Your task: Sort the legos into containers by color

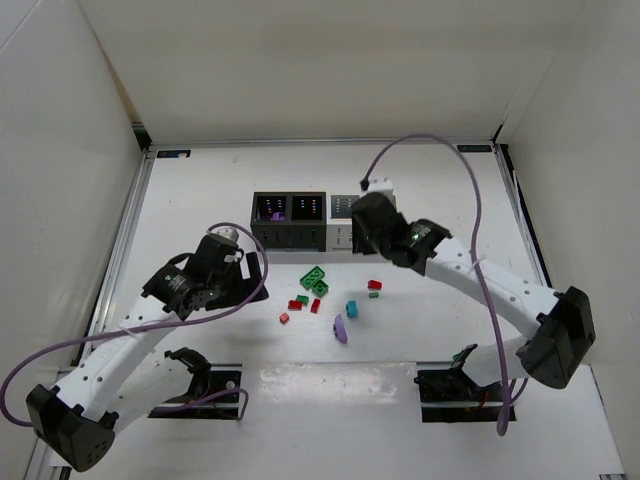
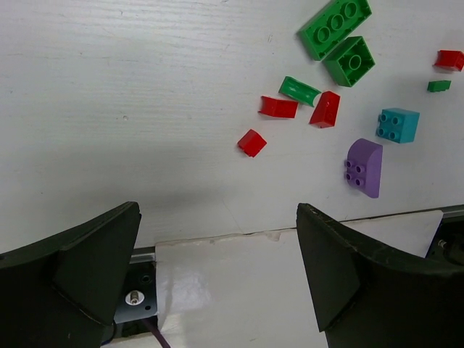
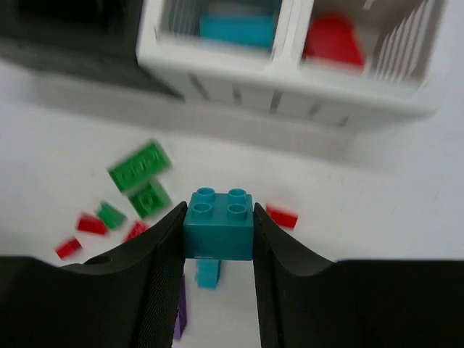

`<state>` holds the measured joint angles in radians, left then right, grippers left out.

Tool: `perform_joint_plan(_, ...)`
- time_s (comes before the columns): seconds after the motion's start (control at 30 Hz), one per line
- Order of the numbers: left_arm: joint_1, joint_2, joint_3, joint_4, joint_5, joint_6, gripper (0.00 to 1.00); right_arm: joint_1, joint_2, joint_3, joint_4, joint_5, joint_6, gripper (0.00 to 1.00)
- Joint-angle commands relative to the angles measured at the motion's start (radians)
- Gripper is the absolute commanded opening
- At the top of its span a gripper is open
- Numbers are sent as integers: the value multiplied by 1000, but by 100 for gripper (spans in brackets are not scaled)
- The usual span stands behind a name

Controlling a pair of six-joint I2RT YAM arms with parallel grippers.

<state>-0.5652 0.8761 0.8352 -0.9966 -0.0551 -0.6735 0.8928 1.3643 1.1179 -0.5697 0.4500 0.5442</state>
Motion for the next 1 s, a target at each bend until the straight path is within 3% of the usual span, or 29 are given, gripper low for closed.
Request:
perform_joint_plan(0.0, -5, 12, 31, 32, 17, 15, 100, -78, 4, 126, 31, -8, -162, 23)
perform_joint_plan(0.2, -7, 60, 50, 53, 49, 14, 100, -164, 178, 324, 62, -82, -242, 23)
perform_joint_plan(0.43, -42, 115, 80, 69, 46, 14, 100, -198, 321, 433, 79, -123, -250, 27)
perform_joint_plan(0.7, -142, 167, 104, 98, 23, -1, 100, -206, 372, 470, 87, -135, -250, 58)
perform_joint_plan(0.77, -172, 176, 105, 111, 20, -8, 100, -210, 372, 471, 94, -149, -251, 72)
perform_joint_plan(0.97, -265, 236, 182, 102, -41, -11, 100, -206, 290, 441, 59, -102, -228, 72)
